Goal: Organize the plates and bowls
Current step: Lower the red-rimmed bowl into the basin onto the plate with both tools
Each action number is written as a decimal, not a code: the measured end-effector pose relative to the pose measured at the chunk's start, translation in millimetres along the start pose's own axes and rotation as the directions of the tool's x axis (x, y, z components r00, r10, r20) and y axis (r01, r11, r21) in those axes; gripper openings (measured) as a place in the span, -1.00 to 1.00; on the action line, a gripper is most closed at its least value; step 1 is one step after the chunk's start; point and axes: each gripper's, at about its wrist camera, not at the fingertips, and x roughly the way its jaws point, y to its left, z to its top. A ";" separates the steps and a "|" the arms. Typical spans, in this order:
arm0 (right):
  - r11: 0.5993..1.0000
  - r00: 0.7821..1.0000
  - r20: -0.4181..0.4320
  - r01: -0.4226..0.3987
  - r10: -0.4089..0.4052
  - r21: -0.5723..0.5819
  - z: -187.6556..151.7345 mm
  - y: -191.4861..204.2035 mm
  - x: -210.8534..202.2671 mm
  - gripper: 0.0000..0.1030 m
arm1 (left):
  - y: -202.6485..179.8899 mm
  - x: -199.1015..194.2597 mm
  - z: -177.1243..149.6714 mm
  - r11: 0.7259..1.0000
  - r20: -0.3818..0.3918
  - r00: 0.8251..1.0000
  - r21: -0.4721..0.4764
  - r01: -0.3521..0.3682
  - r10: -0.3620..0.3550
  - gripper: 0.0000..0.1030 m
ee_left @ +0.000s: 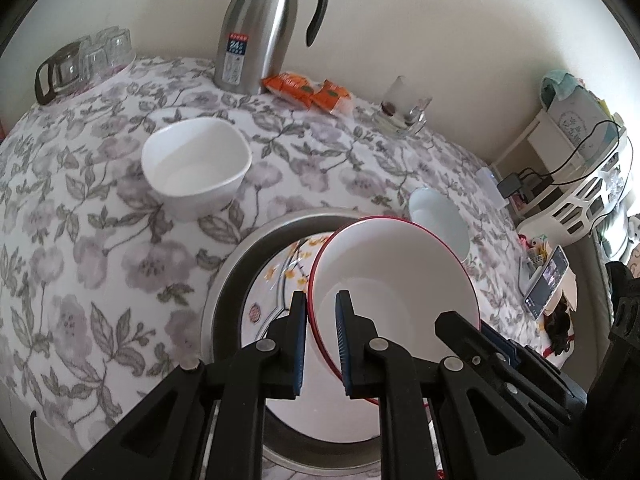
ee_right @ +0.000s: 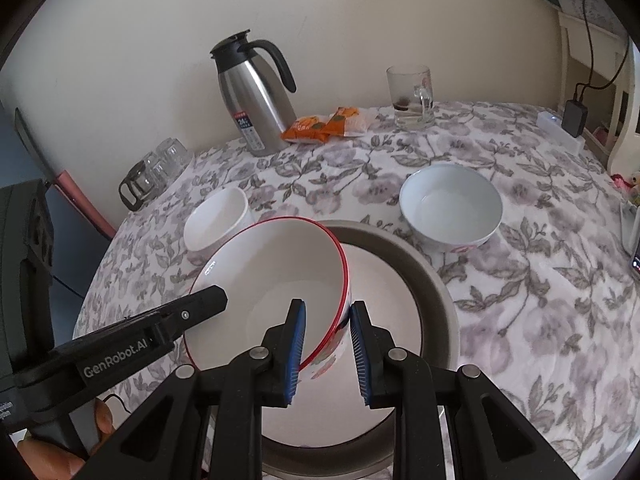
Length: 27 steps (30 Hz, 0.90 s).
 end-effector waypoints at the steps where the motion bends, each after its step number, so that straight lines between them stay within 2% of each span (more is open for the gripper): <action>1: 1.000 1.000 -0.005 0.001 -0.001 -0.003 -0.7 0.5 1.2 -0.52 | 0.6 1.3 -0.2 1.000 -0.006 1.000 -0.002 -0.005 0.005 -0.73; 13: 1.000 0.998 -0.058 0.011 -0.011 -0.004 -4.9 -2.3 17.4 -0.52 | 5.7 20.6 -4.3 0.999 -0.082 0.996 -0.011 -0.034 0.033 -0.74; 27: 1.000 0.997 -0.073 0.020 -0.019 0.011 -5.2 -7.6 21.7 -0.51 | 1.4 24.0 -5.7 0.999 -0.089 0.995 0.018 -0.038 0.039 -0.73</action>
